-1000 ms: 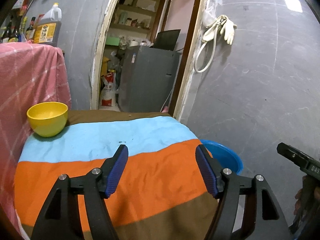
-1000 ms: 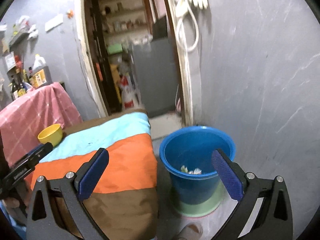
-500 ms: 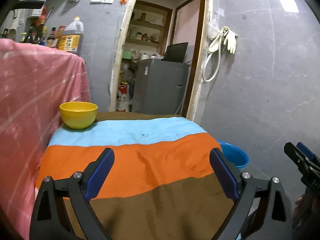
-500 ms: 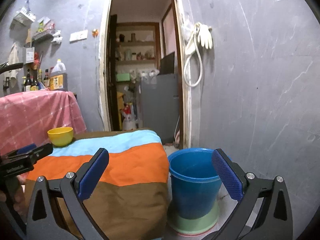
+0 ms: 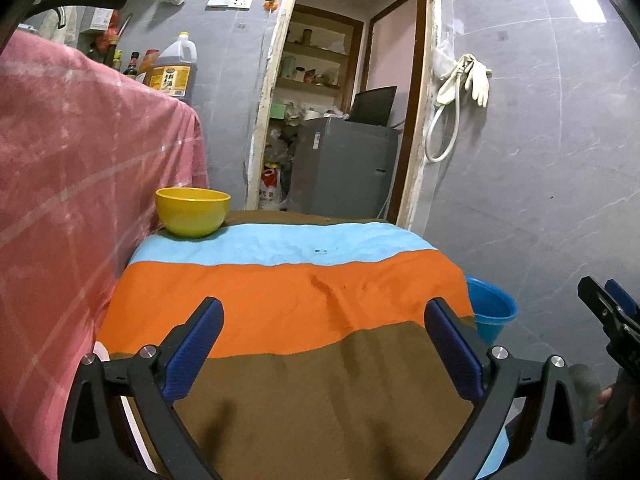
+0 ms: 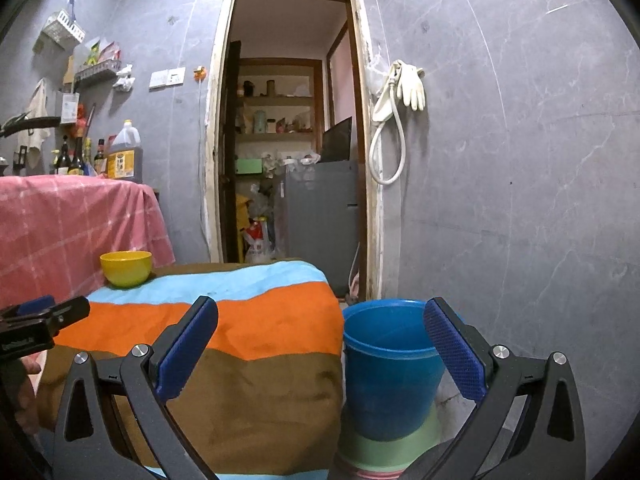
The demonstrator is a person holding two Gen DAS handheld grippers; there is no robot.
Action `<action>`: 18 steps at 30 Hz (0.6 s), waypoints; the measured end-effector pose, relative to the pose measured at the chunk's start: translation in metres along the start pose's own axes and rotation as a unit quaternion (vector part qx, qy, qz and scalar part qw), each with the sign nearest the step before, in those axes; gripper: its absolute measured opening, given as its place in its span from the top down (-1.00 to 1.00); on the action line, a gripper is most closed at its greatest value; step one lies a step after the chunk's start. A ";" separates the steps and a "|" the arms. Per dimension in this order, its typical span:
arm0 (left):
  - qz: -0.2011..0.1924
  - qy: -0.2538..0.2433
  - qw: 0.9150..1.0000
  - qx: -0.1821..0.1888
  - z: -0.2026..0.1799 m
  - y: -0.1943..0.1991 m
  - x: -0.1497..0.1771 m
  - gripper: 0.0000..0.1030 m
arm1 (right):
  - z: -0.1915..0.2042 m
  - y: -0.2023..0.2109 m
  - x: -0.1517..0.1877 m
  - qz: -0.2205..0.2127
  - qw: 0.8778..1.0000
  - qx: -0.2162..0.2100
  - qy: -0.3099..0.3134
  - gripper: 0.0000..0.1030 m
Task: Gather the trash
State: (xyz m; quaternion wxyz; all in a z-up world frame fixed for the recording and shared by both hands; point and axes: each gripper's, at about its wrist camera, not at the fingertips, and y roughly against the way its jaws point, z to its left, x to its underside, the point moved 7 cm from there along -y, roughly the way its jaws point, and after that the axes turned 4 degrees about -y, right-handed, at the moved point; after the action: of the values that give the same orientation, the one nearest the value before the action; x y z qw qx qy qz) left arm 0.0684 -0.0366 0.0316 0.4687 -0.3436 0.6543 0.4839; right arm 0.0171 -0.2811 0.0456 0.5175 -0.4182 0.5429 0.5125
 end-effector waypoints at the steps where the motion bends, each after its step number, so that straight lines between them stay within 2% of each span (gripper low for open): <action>1: 0.000 0.001 1.000 -0.002 0.000 0.000 0.001 -0.91 | 0.000 0.000 0.002 0.002 1.000 0.001 0.000 -1.00; 18: -0.008 -0.017 1.000 -0.018 -0.002 0.002 0.008 -0.92 | 0.001 0.001 0.009 0.012 1.000 0.001 0.002 -1.00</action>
State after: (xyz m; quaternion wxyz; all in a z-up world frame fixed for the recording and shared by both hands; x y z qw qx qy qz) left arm 0.0633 -0.0377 0.0254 0.4776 -0.3491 0.6344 0.4976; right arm 0.0156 -0.2792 0.0368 0.5106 -0.4122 0.5490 0.5177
